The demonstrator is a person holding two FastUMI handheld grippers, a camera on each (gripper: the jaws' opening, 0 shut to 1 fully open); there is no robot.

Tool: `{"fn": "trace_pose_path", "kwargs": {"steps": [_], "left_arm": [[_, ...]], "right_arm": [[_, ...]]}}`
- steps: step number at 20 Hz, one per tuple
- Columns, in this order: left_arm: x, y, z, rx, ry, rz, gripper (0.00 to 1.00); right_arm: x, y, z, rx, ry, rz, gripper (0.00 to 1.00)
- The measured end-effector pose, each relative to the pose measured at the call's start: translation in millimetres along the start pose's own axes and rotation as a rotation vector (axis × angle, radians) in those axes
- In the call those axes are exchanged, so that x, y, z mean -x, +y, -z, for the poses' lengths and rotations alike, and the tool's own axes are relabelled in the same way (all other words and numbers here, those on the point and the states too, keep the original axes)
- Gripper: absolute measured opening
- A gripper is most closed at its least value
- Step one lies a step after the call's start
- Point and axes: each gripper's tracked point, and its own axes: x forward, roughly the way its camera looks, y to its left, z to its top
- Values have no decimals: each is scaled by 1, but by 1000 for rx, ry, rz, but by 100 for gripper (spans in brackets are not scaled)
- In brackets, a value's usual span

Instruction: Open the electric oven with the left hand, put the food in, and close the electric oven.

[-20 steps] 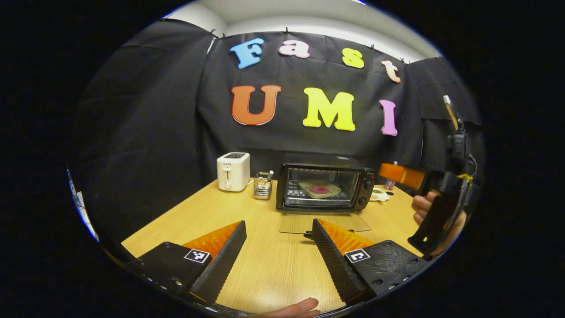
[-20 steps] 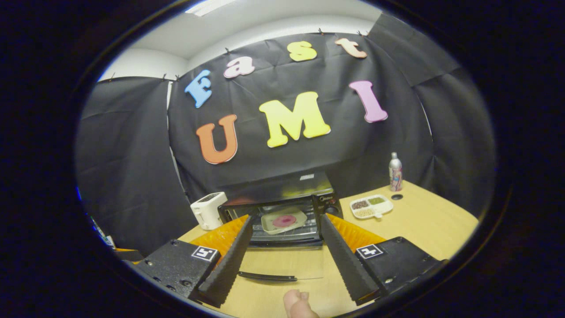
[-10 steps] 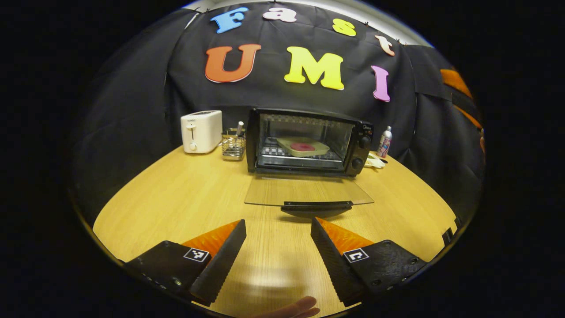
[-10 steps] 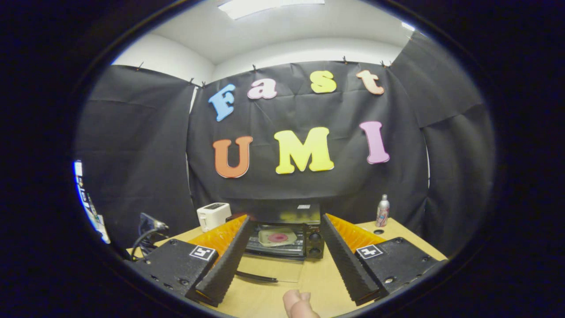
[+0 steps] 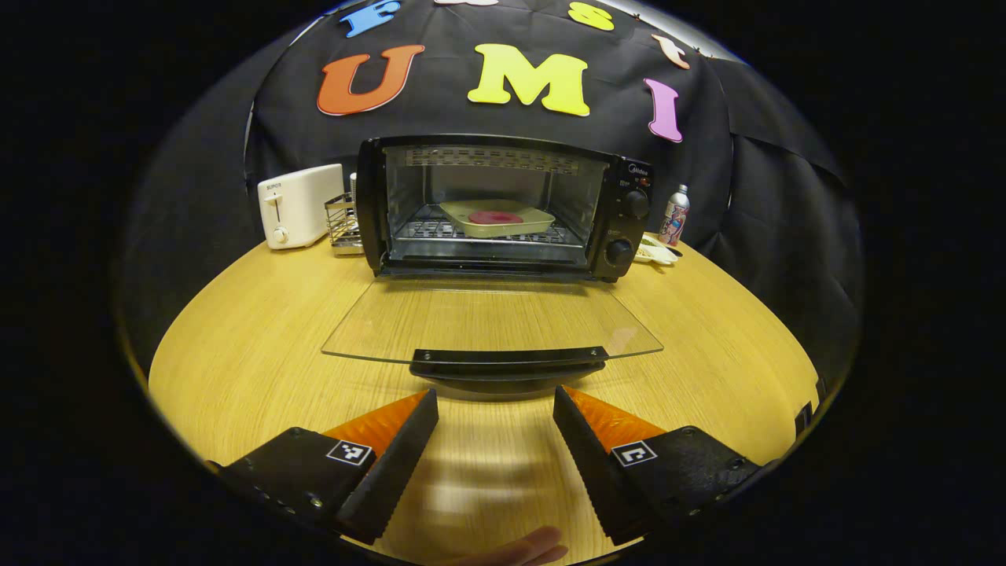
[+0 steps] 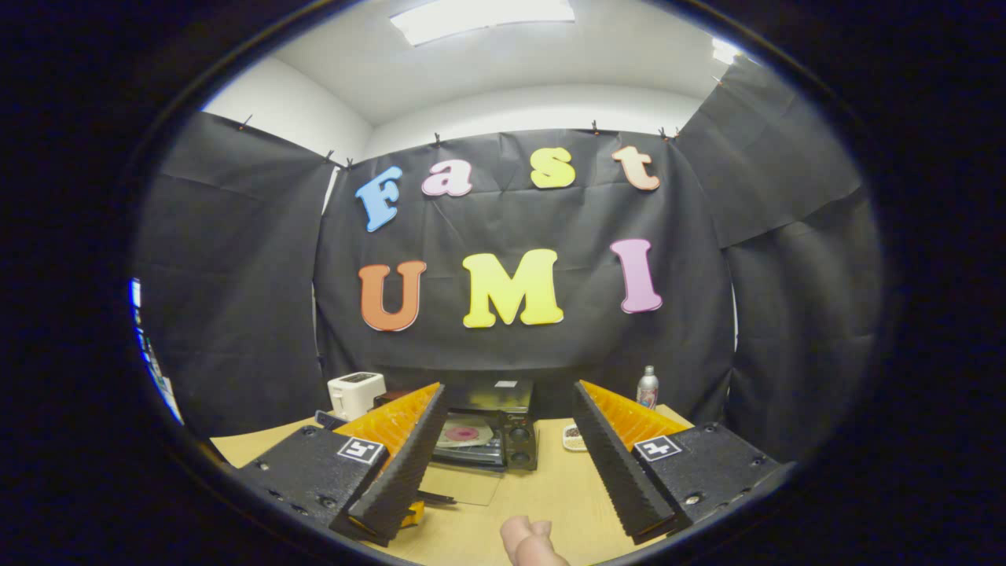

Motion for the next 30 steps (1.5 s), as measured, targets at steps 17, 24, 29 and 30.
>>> {"fn": "trace_pose_path", "kwargs": {"steps": [17, 24, 29, 30], "left_arm": [[-10, -4, 0, -3, 45, -22, 95], [-3, -4, -14, -13, 23, -15, 96], [2, -7, -33, -3, -4, 8, 96], [2, -10, -37, 7, -11, 29, 96]], "right_arm": [[0, -15, 19, -27, 38, -5, 96], [2, -17, 18, -15, 30, 12, 96], [-1, -22, 21, -16, 38, 23, 96], [-2, -23, 22, -16, 40, 25, 96]]}}
